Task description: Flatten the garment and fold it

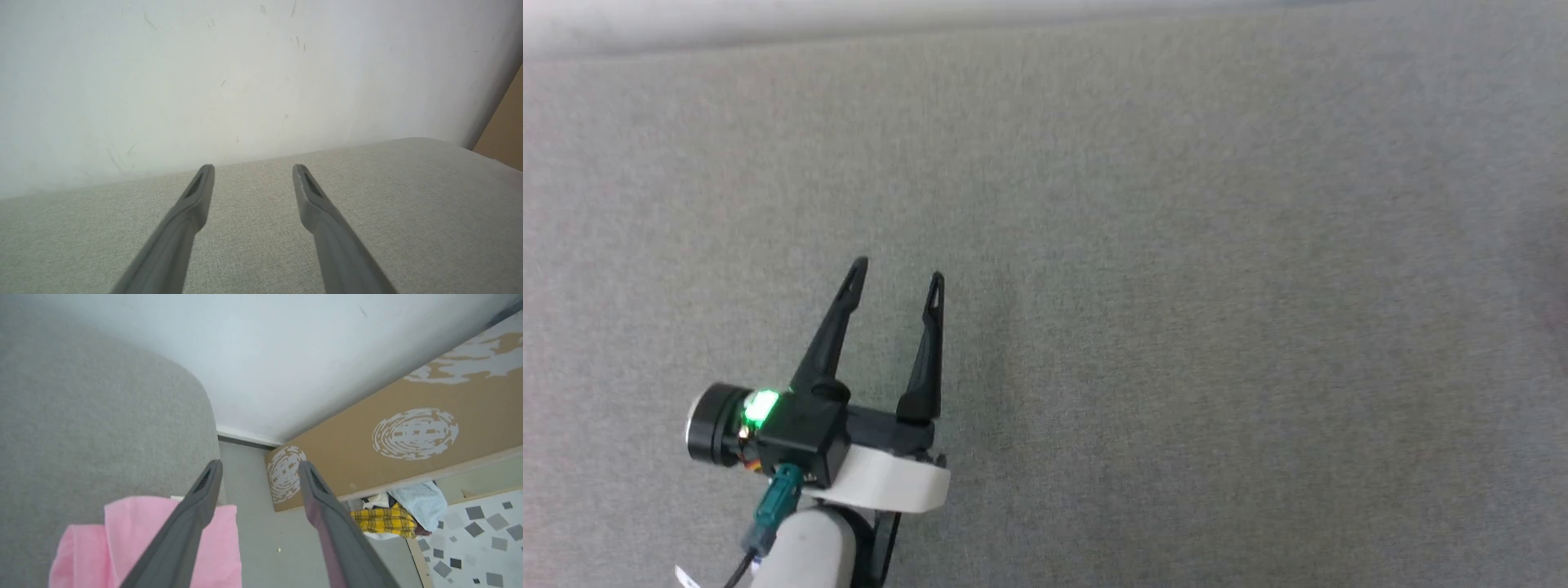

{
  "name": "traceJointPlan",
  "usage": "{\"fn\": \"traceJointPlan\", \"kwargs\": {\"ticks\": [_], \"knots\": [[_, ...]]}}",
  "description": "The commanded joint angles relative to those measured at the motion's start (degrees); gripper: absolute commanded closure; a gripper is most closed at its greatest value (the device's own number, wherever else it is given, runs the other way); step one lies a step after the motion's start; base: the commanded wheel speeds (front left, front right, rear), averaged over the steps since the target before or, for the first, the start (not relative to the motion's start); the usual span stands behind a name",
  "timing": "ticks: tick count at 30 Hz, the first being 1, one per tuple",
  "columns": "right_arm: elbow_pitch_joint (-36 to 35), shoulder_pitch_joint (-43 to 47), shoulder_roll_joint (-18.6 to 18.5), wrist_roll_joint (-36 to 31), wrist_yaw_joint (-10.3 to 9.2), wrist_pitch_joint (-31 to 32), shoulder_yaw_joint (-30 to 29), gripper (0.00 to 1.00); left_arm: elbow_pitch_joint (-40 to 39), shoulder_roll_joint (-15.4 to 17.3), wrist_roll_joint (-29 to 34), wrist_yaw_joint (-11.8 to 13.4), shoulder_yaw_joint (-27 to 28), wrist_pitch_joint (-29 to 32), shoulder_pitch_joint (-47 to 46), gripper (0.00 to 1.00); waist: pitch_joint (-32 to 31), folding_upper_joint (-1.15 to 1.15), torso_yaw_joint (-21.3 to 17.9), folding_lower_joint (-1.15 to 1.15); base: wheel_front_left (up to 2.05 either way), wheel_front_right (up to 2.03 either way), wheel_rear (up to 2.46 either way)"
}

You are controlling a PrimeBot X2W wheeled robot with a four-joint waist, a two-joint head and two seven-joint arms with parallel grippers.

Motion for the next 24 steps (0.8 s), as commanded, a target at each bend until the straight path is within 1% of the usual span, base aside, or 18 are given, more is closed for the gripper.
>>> {"fn": "traceJointPlan", "kwargs": {"ticks": [1,5,8,10,14,17,19,22,24], "knots": [[-1.85,-1.04,1.16,0.91,-0.13,-1.14,0.29,0.0,0.15,-0.39,-0.18,0.55,0.29,-0.26,0.98,0.0,-6.2,0.0,-1.25,0.01,0.0,0.0,0.0],[-9.75,-1.19,4.75,3.44,-0.13,-4.82,1.14,0.0,0.31,-0.93,-0.56,1.3,1.04,-0.26,2.69,0.0,-9.72,0.0,-0.8,0.01,0.0,0.0,0.0],[-16.51,1.33,8.13,5.12,-0.13,-7.86,1.86,0.0,0.64,-1.2,-1.0,1.77,2.03,-0.26,4.15,0.0,-12.08,0.0,-0.28,0.01,0.0,0.0,0.0],[-21.03,3.61,11.06,6.14,-0.13,-9.76,1.51,0.0,0.88,-1.36,-1.31,2.2,2.88,-0.26,5.29,0.0,-13.53,0.0,0.06,0.01,0.0,0.0,0.0],[-29.91,11.3,18.22,7.06,-0.13,-12.08,0.13,0.0,1.09,-1.66,-1.3,2.92,3.91,-0.26,7.51,0.0,-15.96,0.0,1.1,0.01,0.0,0.0,0.0],[-35.79,18.03,23.26,6.57,-0.13,-13.28,-0.24,0.0,1.13,-2.02,-1.71,3.51,4.55,-0.26,8.74,0.0,-17.0,0.0,2.01,0.01,0.0,0.0,0.0],[-38.17,22.08,26.59,6.87,-0.13,-14.2,-1.0,0.0,1.47,-2.21,-2.1,3.57,4.92,-0.26,9.29,0.0,-17.49,0.0,2.59,0.01,0.0,0.0,0.0],[-41.01,27.73,32.07,4.95,-0.13,-15.06,-1.79,0.0,2.11,-2.36,-1.94,3.75,5.17,-0.26,10.38,0.0,-18.22,0.0,3.21,0.01,0.0,0.0,0.0],[-41.95,31.1,34.55,3.65,-0.13,-15.62,-1.51,0.0,2.77,-2.4,-1.76,3.73,5.37,-0.26,10.92,0.0,-18.76,0.0,3.67,0.01,0.0,0.0,0.0]]}}
